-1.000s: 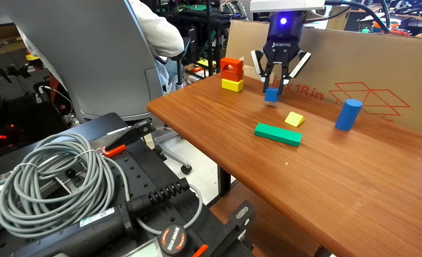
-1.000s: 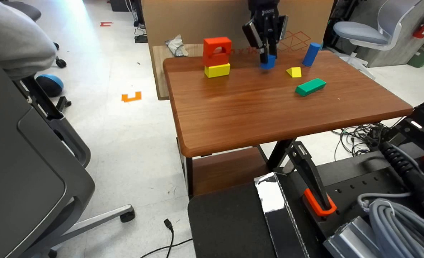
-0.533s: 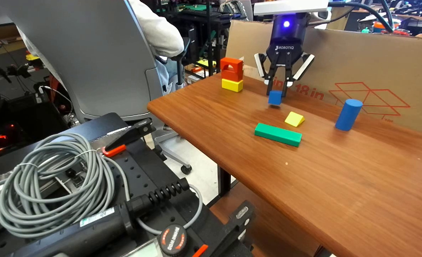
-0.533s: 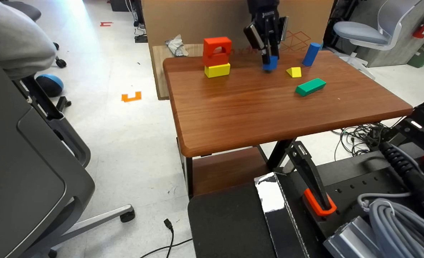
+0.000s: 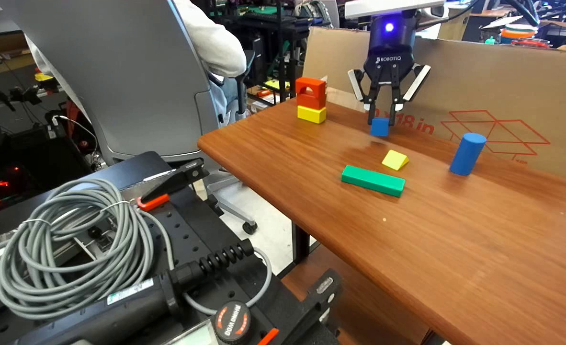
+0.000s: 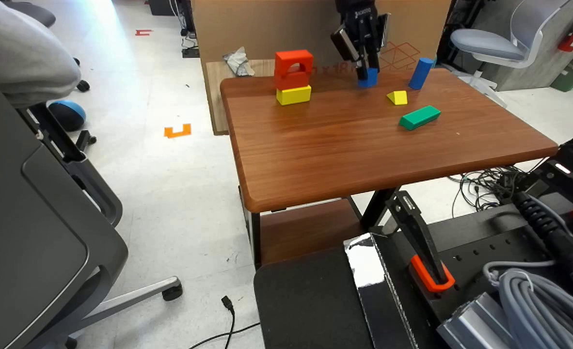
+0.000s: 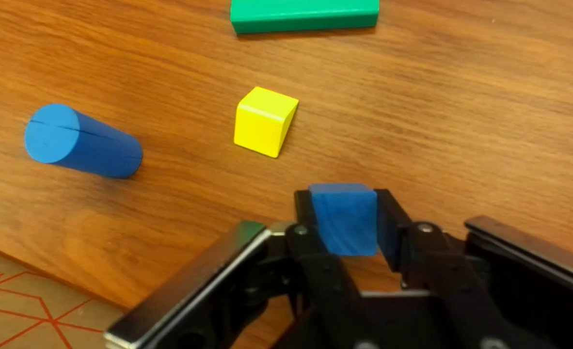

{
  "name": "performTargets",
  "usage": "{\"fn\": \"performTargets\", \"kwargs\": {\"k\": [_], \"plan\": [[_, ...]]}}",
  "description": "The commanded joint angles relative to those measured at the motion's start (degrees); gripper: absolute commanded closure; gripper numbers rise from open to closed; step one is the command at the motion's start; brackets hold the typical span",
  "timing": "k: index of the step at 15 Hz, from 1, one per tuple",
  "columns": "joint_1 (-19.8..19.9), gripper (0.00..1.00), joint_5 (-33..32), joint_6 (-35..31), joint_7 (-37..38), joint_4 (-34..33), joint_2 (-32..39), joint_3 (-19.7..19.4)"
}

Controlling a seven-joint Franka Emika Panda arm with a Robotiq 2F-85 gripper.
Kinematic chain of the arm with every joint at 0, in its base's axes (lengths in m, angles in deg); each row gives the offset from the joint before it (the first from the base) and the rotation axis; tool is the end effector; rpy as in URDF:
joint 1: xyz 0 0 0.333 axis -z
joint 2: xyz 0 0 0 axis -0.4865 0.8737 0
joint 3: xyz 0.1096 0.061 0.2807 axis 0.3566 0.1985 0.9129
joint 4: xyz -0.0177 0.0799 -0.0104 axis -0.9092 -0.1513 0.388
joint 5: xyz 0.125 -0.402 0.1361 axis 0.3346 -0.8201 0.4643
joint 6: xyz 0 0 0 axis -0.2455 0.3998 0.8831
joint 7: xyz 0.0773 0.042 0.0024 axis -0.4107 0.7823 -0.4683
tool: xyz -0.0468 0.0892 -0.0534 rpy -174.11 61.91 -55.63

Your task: Unstack the blocks on the table

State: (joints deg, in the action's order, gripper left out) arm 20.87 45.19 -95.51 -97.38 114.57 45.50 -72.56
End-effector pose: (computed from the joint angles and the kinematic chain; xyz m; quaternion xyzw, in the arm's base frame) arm 0.7705 0.0776 0.1053 0.9518 0.1687 -0.2230 0.1259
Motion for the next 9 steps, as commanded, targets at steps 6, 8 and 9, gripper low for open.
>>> {"fn": "performTargets", "kwargs": {"k": [6,8,9], "plan": [[-1.2,0.91,-0.5,6.2,-0.6,-8.8,6.1,-1.5],[-1.1,0.64,-0.8,6.4,-0.6,-8.6,5.8,-1.2],[-1.0,0.39,-0.7,6.4,-0.6,-8.6,5.5,-1.0]]}}
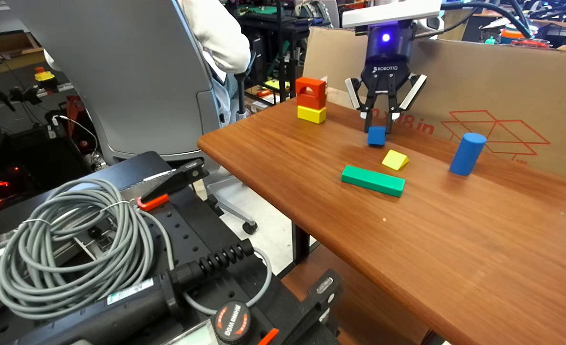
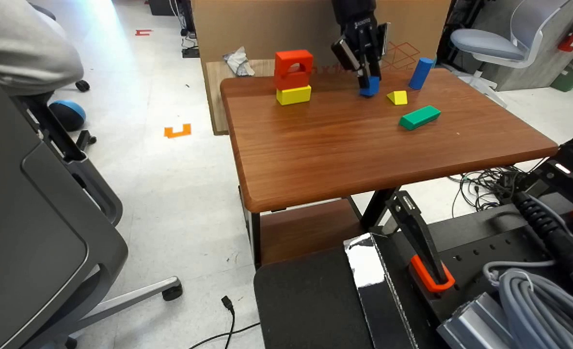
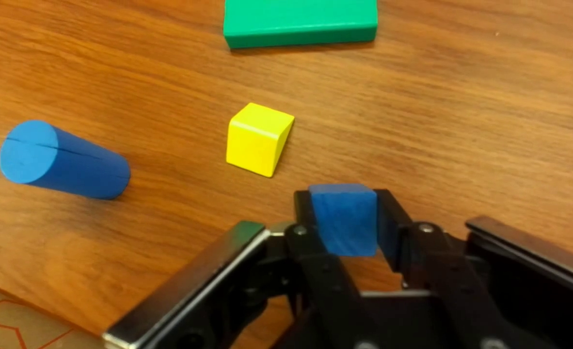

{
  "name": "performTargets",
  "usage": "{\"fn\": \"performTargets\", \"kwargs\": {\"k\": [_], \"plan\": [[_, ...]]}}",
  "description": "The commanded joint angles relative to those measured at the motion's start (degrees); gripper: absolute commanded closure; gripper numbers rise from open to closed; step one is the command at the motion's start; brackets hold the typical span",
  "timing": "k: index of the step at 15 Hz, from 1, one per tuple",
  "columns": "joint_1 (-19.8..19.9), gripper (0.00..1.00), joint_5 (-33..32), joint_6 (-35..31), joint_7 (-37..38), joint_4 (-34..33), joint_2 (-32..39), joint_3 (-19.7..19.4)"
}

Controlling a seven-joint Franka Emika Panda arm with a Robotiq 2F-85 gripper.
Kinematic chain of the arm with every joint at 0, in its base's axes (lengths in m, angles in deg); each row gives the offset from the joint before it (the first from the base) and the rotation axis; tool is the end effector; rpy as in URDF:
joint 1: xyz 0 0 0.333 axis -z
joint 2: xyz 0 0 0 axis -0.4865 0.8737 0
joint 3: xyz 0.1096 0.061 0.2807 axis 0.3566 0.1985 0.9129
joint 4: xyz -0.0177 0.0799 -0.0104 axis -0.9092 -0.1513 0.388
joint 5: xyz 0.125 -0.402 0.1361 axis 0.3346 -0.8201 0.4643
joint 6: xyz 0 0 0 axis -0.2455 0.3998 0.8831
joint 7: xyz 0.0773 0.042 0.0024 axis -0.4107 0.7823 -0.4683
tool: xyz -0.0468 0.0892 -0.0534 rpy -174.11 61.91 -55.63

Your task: Unstack the blocks on the table

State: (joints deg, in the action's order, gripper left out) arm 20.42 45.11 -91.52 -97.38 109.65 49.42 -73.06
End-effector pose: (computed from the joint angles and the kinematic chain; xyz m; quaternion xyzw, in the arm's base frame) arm 0.7666 0.0779 0.0903 0.9456 0.1642 -0.2478 0.1325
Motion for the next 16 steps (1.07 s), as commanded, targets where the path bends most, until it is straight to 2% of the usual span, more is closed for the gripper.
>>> {"fn": "performTargets", "kwargs": {"k": [1,4,7,13,16], "plan": [[-0.7,0.38,-0.7,1.9,-0.8,-3.4,1.0,-0.4],[-1.6,0.23,-1.4,-0.5,-0.2,-1.3,-3.1,-0.4],[-3.0,0.01,-2.3,-3.4,0.3,0.8,-7.9,0.0],[-6.0,0.00,-0.4,-7.8,6.2,7.2,-15.6,2.2],[-7.7,0.00,0.1,-11.5,10.7,13.9,-19.3,3.1]]}}
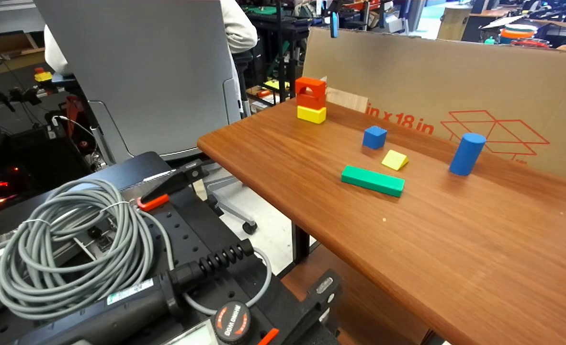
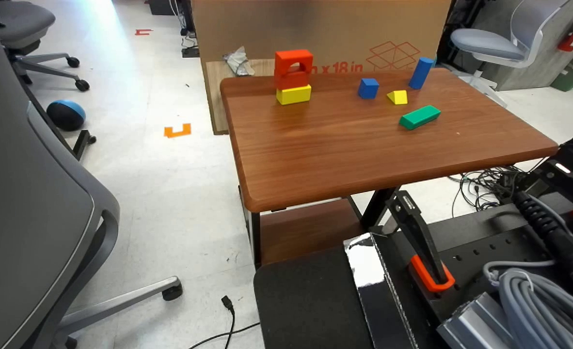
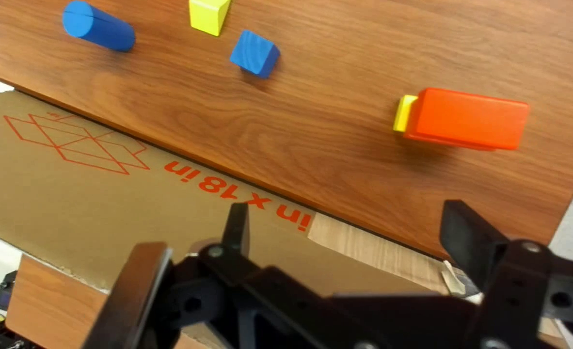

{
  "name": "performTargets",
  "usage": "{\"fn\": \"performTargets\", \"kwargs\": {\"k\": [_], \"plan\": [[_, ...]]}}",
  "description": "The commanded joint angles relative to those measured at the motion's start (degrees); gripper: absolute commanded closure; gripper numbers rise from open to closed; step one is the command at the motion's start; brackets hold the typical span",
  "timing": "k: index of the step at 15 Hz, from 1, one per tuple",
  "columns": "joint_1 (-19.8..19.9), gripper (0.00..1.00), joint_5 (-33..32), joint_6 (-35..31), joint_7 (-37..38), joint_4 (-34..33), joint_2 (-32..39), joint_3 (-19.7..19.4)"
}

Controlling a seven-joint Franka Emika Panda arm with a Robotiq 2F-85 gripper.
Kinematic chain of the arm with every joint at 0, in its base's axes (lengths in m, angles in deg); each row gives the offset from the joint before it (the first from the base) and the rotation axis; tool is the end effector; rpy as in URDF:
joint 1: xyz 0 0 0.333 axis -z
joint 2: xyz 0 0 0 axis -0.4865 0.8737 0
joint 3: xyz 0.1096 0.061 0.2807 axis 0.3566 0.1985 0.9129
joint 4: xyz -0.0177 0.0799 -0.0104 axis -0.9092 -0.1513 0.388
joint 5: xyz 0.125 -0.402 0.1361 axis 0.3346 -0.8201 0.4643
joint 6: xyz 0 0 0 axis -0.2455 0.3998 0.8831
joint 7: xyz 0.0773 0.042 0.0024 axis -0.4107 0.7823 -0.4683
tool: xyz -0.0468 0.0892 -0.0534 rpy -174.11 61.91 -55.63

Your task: Unstack the blocks on the table

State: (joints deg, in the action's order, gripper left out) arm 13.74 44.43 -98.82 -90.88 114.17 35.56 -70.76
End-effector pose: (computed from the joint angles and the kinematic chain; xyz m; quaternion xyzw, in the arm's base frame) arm 0.7865 0.1970 0.2486 0.9705 0.1796 -0.0900 0.1334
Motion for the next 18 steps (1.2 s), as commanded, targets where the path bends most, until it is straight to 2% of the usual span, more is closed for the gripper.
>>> {"fn": "performTargets", "kwargs": {"k": [1,6,9,13,18], "plan": [[-1.6,0.00,0.5,-6.2,5.8,12.5,-6.9,1.0],[-3.8,0.00,-1.1,-15.9,11.3,25.7,-12.4,1.6],[-4.1,0.00,-1.4,-21.2,11.1,33.9,-15.6,1.9],[-3.8,0.00,-1.3,-25.2,12.3,44.5,-20.4,1.2],[-3.6,0.00,-2.8,-27.3,14.1,51.6,-23.7,0.2]]}}
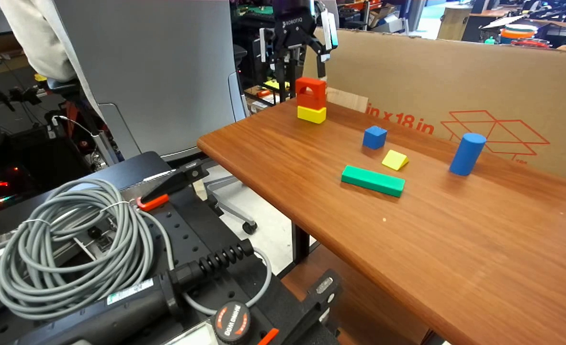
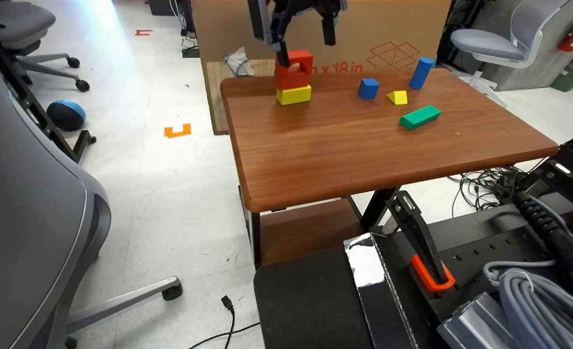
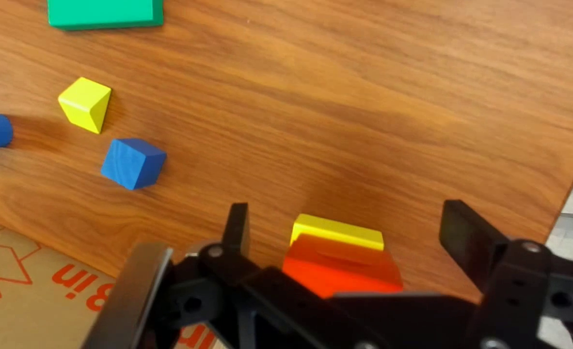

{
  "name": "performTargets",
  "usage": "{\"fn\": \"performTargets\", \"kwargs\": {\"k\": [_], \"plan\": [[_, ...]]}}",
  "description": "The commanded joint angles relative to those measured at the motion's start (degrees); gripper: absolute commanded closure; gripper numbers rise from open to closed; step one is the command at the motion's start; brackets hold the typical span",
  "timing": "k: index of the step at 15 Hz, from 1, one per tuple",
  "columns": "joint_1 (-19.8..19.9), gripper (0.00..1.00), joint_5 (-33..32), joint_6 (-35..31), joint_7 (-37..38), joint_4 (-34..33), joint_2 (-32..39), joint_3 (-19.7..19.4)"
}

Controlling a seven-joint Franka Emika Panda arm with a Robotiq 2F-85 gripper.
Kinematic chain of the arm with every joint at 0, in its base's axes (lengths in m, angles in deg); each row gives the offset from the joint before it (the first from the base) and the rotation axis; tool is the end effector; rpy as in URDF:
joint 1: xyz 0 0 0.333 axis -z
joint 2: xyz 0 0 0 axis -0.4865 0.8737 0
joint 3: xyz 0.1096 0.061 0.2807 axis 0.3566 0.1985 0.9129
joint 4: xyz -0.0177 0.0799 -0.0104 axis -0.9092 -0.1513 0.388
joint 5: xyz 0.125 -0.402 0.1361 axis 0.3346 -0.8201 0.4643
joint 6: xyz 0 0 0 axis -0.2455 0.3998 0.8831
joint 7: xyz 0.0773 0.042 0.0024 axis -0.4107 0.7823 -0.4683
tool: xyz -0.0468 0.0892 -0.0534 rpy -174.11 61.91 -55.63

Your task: Unstack the blocks on the table

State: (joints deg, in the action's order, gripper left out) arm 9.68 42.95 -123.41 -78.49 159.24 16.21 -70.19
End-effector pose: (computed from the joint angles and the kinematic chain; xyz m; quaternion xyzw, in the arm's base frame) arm 0.6606 0.2362 0.1558 0.9718 0.1752 -0.0809 0.1354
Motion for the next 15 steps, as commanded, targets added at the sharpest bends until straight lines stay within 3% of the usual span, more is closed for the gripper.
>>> {"fn": "performTargets", "kwargs": {"k": [1,6,15], "plan": [[0.7,0.00,-1.3,-3.1,2.1,7.4,-5.0,-0.4],[2.0,0.00,-0.1,-2.4,1.1,8.4,-5.8,0.4],[4.3,0.00,4.7,0.9,-0.9,1.4,-1.4,1.3]]}}
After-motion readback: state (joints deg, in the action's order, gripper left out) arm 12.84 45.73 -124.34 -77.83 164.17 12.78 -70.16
